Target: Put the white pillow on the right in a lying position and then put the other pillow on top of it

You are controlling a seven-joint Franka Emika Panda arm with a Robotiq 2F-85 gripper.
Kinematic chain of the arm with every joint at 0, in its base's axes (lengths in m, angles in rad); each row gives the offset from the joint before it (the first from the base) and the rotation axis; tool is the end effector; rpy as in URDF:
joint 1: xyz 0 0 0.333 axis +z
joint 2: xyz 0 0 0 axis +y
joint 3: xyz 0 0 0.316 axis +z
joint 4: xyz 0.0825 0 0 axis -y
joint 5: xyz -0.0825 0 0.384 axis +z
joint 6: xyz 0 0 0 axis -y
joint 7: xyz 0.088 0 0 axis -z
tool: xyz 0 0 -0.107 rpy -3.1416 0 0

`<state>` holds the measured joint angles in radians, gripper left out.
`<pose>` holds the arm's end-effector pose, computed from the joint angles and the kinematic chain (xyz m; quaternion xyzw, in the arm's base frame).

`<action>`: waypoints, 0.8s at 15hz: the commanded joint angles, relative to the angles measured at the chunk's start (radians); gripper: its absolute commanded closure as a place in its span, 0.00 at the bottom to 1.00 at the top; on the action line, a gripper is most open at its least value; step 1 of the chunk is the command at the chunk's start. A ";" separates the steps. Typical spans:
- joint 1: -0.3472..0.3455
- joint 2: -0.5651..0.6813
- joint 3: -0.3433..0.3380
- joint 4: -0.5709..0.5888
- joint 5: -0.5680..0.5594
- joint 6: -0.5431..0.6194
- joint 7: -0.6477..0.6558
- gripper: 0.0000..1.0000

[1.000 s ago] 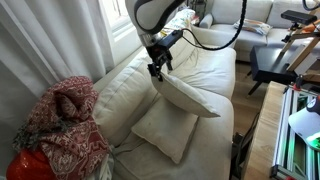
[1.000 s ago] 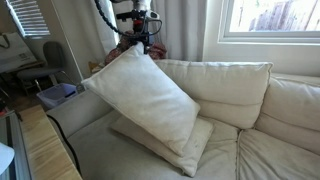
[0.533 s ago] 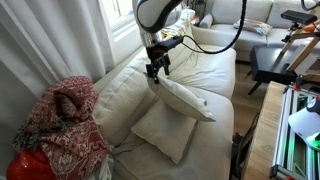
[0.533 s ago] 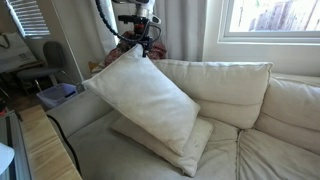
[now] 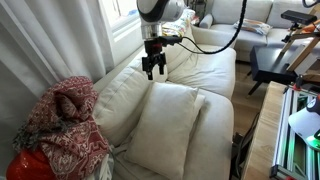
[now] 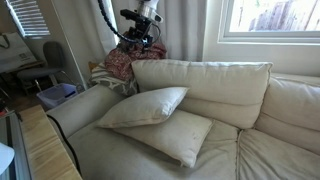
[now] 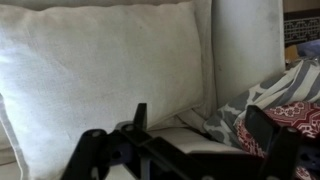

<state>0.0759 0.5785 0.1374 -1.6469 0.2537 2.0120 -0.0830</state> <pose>0.6457 0.1452 0.2666 -0.9810 -0.0730 0.1136 0.1391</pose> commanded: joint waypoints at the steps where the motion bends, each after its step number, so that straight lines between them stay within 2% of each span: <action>1: -0.016 -0.046 0.000 -0.012 -0.003 0.022 -0.039 0.00; 6: -0.010 -0.146 -0.019 0.029 -0.060 -0.025 -0.036 0.00; 12: -0.008 -0.293 -0.047 0.087 -0.179 -0.090 -0.026 0.00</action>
<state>0.0644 0.3557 0.1129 -1.5640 0.1331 1.9719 -0.1063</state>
